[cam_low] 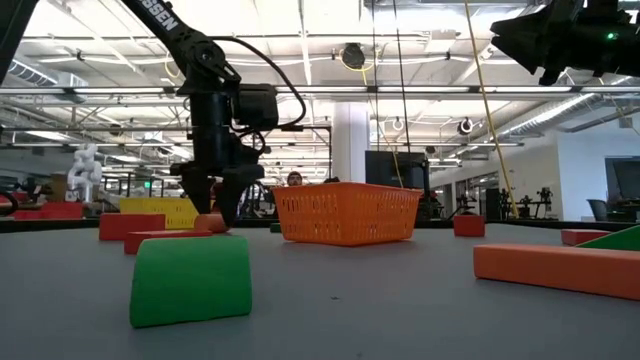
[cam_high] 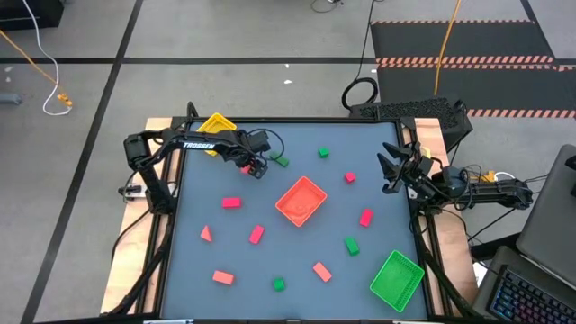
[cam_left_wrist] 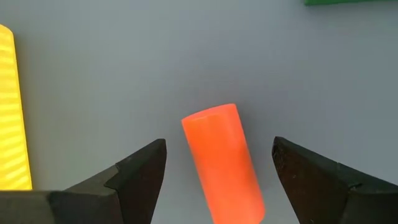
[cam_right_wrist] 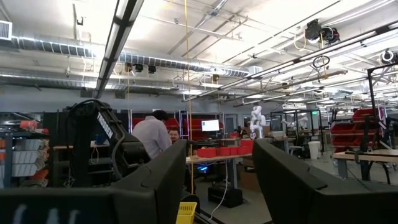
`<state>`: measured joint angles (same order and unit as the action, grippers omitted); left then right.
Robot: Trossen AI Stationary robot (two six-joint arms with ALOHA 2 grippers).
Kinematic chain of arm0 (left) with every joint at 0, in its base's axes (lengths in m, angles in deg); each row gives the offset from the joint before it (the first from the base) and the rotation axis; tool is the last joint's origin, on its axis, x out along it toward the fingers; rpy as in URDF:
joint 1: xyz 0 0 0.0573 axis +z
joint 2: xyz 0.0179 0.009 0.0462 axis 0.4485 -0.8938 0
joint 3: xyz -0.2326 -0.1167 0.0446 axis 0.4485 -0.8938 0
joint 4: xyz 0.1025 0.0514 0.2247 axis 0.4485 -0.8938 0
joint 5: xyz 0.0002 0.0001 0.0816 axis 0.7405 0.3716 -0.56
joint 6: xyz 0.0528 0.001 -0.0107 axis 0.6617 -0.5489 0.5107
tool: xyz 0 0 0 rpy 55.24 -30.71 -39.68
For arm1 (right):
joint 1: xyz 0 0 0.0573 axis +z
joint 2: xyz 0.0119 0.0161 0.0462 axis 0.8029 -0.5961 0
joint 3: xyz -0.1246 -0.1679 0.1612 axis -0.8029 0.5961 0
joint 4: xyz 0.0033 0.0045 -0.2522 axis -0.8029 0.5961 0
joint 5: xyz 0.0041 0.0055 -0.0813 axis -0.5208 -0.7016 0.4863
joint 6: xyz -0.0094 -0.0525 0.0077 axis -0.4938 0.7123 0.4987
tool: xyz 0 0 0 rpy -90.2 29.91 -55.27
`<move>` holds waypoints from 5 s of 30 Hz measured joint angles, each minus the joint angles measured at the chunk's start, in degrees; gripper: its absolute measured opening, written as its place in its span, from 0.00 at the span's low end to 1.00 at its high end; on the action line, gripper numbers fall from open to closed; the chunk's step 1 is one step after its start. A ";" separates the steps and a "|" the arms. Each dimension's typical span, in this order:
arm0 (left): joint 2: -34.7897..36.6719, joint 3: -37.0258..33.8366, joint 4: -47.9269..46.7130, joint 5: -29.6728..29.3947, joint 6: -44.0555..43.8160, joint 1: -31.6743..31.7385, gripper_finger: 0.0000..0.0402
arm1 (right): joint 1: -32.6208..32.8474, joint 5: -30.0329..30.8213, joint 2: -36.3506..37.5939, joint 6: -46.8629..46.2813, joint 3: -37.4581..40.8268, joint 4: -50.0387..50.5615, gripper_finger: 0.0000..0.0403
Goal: Sort & place blocks by color
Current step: Put the orange block into the yellow bin
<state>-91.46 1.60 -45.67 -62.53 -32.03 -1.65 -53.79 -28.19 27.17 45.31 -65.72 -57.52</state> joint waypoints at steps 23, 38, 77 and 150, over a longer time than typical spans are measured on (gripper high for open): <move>6.85 7.02 -5.76 0.88 8.04 1.28 0.01 | 0.00 0.00 0.00 1.31 0.00 -0.02 0.45; 3.97 2.32 -8.70 -3.27 10.69 2.99 0.42 | 0.00 0.02 0.00 1.31 0.00 -0.02 0.45; 1.27 0.68 -3.23 -4.61 6.64 5.86 0.47 | 0.00 0.20 0.00 1.33 -0.02 0.87 0.45; -6.71 0.83 22.56 0.40 -2.51 8.95 0.32 | -0.02 0.19 0.00 3.28 0.00 -0.44 0.45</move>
<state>-98.17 2.43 -23.11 -62.13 -34.54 7.30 -53.81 -28.00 27.17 48.59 -65.72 -57.96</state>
